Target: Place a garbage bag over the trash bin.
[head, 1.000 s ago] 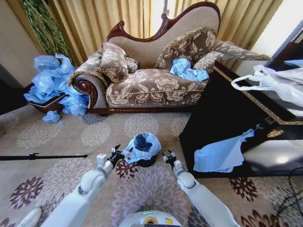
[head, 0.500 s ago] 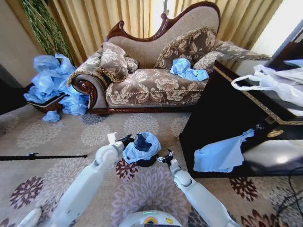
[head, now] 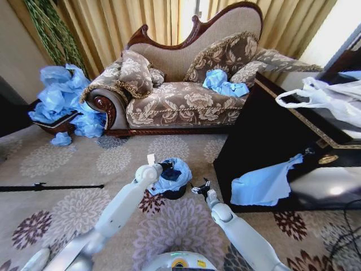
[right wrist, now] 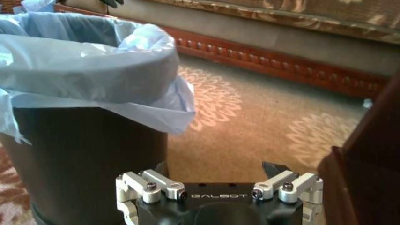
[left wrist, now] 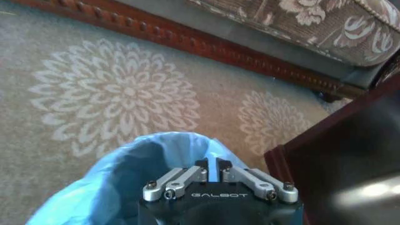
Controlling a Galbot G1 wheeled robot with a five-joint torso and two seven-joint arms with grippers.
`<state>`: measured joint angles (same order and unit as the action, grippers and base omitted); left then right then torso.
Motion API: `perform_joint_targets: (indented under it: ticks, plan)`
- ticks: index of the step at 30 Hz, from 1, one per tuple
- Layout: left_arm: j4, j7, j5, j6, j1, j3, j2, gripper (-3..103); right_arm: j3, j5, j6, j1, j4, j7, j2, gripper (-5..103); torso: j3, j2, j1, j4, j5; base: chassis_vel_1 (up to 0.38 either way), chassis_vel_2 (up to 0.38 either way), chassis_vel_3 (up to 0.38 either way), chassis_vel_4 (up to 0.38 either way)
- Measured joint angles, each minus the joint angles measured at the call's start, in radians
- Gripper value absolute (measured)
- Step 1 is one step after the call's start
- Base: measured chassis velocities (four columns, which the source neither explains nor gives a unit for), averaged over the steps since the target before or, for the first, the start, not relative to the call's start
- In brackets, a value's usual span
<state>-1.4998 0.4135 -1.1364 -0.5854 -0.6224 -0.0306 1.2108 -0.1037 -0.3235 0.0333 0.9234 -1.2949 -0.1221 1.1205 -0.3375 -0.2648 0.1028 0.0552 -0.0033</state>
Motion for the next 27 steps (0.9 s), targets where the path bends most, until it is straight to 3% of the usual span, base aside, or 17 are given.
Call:
perform_joint_targets:
  ticks: [5, 11, 15, 18, 25, 27]
  plan:
    - [0.037, 0.011, -0.001, -0.008, 0.021, -0.027, 0.033, 1, 0.024, -0.022, 0.011, 0.045, -0.062, -0.021, -0.036, 100, 0.0, 0.0, 0.0, 0.0003, -0.0002, 0.0, 0.0, 0.0, 0.0]
    - [0.086, 0.035, 0.016, -0.007, 0.028, -0.03, 0.071, 0, 0.039, -0.055, 0.008, 0.077, -0.136, -0.045, -0.051, 100, 0.0, 0.0, 0.0, 0.0001, -0.0001, 0.0, 0.0, 0.0, 0.0]
    - [0.147, 0.106, 0.064, 0.008, 0.036, -0.011, 0.12, 0, 0.043, -0.096, -0.007, 0.086, -0.182, -0.064, -0.059, 100, 0.0, 0.0, 0.0, -0.0001, -0.0001, 0.0, 0.0, 0.0, 0.0]
    - [0.166, 0.127, 0.076, 0.012, 0.039, 0.0, 0.14, 0, 0.043, -0.101, -0.007, 0.086, -0.186, -0.065, -0.062, 100, 0.0, 0.0, 0.0, 0.0001, -0.0001, 0.0, 0.0, 0.0, 0.0]
    - [0.234, 0.105, 0.086, 0.021, 0.054, 0.012, 0.177, 0, 0.035, -0.107, -0.008, 0.085, -0.19, -0.066, -0.064, 100, 0.0, 0.0, 0.0, -0.0002, -0.0001, 0.0, 0.0, 0.0, 0.0]
    - [0.299, 0.08, 0.087, 0.025, 0.073, 0.014, 0.215, 0, 0.028, -0.113, -0.009, 0.08, -0.19, -0.066, -0.066, 100, 0.0, 0.0, 0.0, 0.0002, -0.0001, 0.0, 0.0, 0.0, 0.0]
